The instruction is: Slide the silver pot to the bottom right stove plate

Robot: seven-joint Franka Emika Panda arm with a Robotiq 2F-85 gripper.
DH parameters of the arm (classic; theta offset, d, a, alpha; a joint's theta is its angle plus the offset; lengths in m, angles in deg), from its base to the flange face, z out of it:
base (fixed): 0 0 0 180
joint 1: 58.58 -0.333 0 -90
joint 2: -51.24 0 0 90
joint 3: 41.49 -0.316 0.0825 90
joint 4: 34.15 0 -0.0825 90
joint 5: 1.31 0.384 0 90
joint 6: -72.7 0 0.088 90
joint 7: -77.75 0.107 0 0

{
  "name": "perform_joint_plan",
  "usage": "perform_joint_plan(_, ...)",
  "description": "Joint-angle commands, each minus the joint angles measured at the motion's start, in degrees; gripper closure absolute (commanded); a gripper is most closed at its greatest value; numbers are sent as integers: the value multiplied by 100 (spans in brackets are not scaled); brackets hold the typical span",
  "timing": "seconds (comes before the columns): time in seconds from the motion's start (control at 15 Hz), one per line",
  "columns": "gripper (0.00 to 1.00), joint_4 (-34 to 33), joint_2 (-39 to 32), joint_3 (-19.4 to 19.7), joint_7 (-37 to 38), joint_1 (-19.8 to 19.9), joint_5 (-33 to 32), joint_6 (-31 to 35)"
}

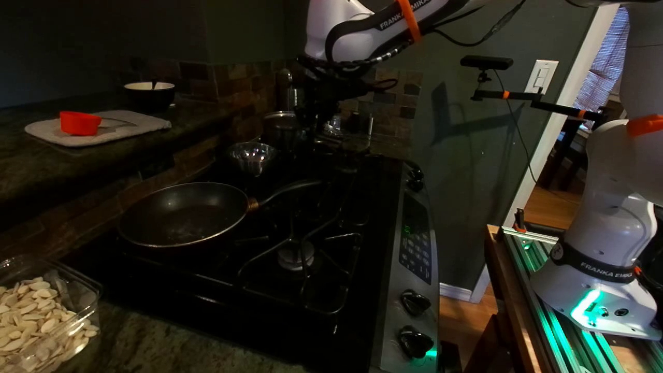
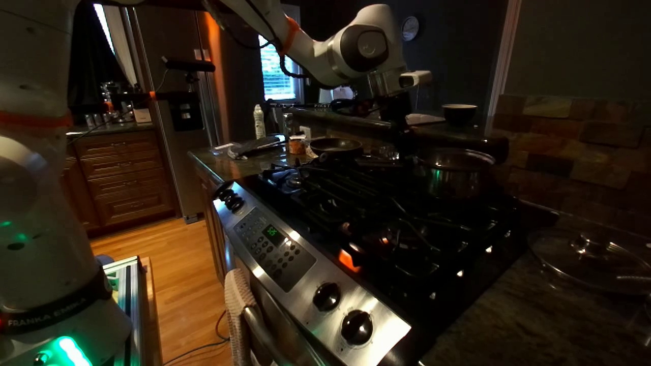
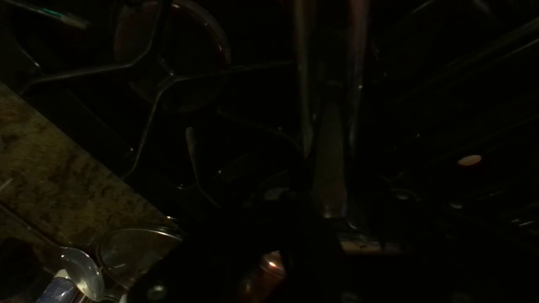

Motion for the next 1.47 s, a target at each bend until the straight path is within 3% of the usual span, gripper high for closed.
perform_joint_plan(0.0, 58, 45, 40, -113, 20, 82, 50, -57)
perform_joint_plan(0.13, 52, 30, 42, -123, -20, 90, 49, -133)
perform_joint_plan(0.2, 40, 32, 42, -127, -29, 97, 50, -148)
perform_joint_plan(0.27, 35, 23, 34, -130, -34, 106, 64, -197)
perform_joint_plan(0.47, 28, -8, 23, -142, -42, 130, 110, -438)
perform_joint_plan(0.6, 35, -42, 22, -175, -96, 162, 211, -661)
perform_joint_plan(0.73, 35, -59, 19, -218, -159, 200, 325, -797)
perform_joint_plan(0.87, 60, -69, 20, -297, -270, 271, 612, -772)
perform_joint_plan(0.93, 60, -78, 13, -318, -281, 288, 731, -747)
perform_joint_plan(1.2, 92, -109, -2, -356, -331, 321, 1025, -674)
perform_joint_plan(1.4, 92, -122, -14, -354, -342, 345, 1116, -680)
